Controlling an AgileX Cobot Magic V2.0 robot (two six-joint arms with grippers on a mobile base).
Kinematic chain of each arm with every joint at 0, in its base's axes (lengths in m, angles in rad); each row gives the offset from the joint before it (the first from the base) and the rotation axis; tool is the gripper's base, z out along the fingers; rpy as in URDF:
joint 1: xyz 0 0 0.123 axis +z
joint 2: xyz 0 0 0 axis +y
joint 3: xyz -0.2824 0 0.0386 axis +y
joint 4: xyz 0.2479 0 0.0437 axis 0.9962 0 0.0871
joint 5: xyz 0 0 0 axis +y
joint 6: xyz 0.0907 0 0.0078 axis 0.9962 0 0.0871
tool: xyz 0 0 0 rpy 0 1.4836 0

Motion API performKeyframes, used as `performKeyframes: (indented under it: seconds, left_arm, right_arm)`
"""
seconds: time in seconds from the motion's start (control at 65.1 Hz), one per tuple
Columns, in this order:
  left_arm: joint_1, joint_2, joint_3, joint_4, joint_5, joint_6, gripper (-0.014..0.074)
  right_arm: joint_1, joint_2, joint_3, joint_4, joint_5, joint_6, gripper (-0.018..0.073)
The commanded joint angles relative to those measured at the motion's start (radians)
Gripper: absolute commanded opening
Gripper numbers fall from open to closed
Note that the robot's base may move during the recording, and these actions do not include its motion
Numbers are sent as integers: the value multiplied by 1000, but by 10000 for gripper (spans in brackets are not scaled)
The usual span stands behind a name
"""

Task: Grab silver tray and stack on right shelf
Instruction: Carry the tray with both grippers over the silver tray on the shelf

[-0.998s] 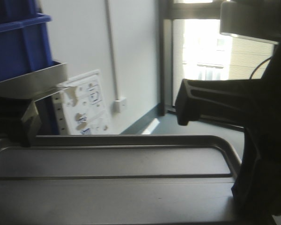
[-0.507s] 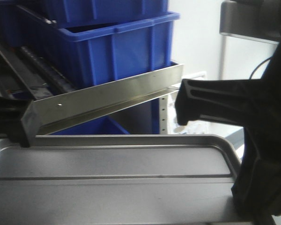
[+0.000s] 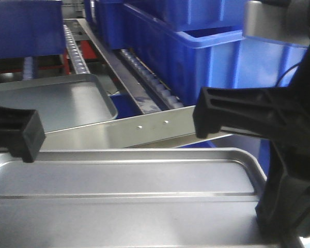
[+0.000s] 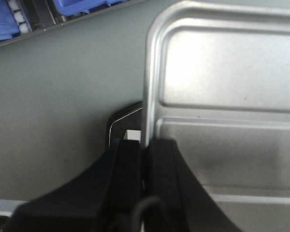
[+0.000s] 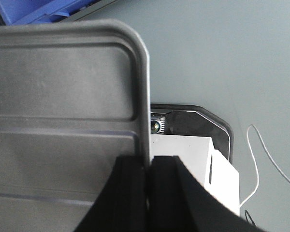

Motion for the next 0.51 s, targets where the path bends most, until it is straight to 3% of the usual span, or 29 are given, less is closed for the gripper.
performKeyframes:
  seconds: [0.0, 0.491]
  left_arm:
    - [-2, -23, -13, 65, 288, 1, -101]
    - [-2, -23, -13, 65, 288, 1, -101]
  right_arm:
    - [-9, -27, -18, -74, 124, -2, 71]
    - [-9, -27, -18, -74, 124, -2, 71]
